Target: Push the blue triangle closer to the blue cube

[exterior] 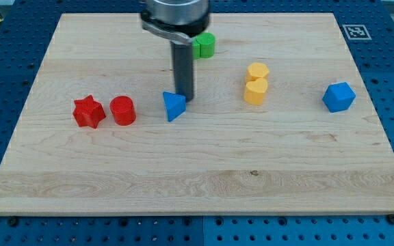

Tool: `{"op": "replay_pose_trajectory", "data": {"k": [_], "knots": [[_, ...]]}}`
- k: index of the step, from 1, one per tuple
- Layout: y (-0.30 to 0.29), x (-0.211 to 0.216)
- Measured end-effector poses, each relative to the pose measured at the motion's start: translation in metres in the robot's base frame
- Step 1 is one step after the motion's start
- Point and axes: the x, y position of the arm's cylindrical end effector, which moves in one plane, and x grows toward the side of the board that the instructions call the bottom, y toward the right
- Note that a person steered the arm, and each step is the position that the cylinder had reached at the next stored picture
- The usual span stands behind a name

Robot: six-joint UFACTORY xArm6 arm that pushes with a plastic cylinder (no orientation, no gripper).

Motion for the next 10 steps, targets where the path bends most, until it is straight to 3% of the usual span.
{"op": "replay_pose_trajectory", "data": {"k": [2,3,5,7,8,9,10], "knots": [[-0.077,-0.023],[-0.078,0.000],[0.038,0.053],[0.126,0.058],[0.099,0.060],[0.112,0.083],[0.175,0.084]]}}
